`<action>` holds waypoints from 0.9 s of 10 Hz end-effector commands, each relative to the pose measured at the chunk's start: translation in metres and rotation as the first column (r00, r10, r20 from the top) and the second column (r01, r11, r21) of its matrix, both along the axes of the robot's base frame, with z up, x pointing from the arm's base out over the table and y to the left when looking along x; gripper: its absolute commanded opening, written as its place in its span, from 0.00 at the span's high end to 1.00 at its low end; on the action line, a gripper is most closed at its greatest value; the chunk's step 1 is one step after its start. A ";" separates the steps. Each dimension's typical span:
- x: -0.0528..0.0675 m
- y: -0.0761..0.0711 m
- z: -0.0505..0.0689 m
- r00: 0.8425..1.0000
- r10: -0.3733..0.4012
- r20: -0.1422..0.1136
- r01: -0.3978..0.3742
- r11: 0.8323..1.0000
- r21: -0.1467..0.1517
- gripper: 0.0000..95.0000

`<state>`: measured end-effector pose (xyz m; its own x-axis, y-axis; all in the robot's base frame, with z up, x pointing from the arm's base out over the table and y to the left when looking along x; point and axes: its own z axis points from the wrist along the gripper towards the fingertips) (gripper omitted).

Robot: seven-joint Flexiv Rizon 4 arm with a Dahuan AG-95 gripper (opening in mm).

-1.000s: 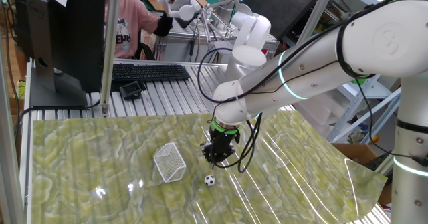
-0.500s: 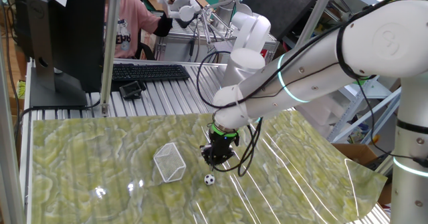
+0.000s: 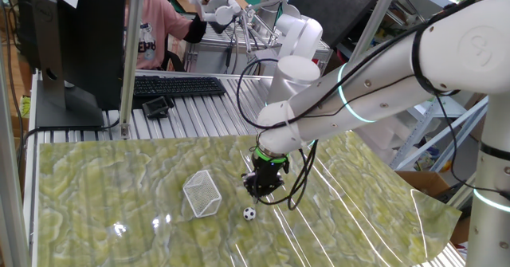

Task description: Push the soccer ball into the goal

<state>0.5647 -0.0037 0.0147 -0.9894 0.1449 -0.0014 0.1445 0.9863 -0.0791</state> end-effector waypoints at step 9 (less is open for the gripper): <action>-0.025 -0.001 0.000 1.000 0.006 -0.016 -0.007 1.000 -0.023 1.00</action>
<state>0.5385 -0.0054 0.0136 -0.9904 0.1375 0.0107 0.1357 0.9854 -0.1030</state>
